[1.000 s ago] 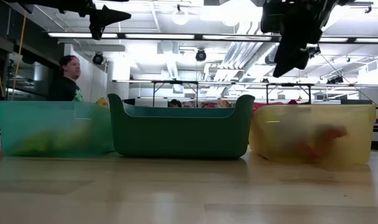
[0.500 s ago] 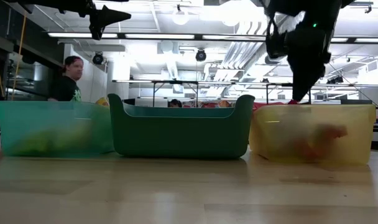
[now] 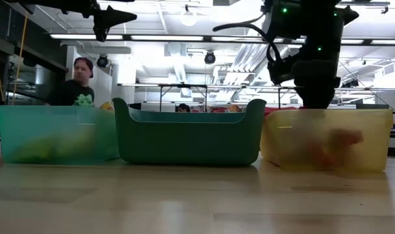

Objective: Sort candy
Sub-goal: Adjust the red candies in the yellow bin

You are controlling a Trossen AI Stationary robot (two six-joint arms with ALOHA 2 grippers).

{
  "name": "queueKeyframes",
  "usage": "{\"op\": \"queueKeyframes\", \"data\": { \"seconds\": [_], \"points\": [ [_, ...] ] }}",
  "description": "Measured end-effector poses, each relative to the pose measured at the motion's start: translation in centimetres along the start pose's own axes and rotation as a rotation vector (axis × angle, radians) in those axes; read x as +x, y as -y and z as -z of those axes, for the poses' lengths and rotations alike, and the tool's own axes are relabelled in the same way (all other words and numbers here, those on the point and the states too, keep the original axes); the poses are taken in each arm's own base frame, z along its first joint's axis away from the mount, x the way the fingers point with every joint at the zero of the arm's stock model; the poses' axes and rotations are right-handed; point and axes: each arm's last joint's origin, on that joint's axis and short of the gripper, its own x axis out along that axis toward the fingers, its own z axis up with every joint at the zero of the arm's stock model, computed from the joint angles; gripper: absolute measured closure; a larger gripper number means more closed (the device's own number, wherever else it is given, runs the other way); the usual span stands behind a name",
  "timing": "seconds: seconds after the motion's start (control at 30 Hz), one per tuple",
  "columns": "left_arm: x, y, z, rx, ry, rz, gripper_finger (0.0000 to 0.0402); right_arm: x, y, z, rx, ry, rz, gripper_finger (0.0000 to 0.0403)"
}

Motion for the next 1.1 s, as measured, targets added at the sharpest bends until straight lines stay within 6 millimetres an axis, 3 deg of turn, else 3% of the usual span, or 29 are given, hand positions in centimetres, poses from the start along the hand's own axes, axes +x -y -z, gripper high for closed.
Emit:
{"op": "queueKeyframes", "data": {
  "seconds": [0.17, 0.37, 0.5, 0.93, 1.1],
  "points": [
    [0.0, 0.0, 0.0, 0.0, -0.001, 0.0, 0.0216, -0.3, -0.7, 0.3, -0.006, -0.008, -0.055, 0.0402],
    [0.0, 0.0, 0.1, -0.001, -0.005, -0.002, 0.0216, -5.0, -1.3, -0.5, -0.046, 0.142, -0.194, 0.0402],
    [0.0, -0.1, 0.2, -0.004, -0.025, -0.009, 0.0216, -6.0, -2.2, -1.1, -0.128, 0.229, -0.333, 0.0403],
    [0.0, -0.2, 0.5, -0.007, -0.049, -0.018, 0.0216, 0.7, -3.7, -2.1, -0.208, 0.048, -0.206, 0.0403],
    [0.0, -0.2, 0.5, -0.007, -0.049, -0.018, 0.0216, 0.8, -3.5, -1.9, -0.238, 0.022, -0.189, 0.0403]
  ]
}}
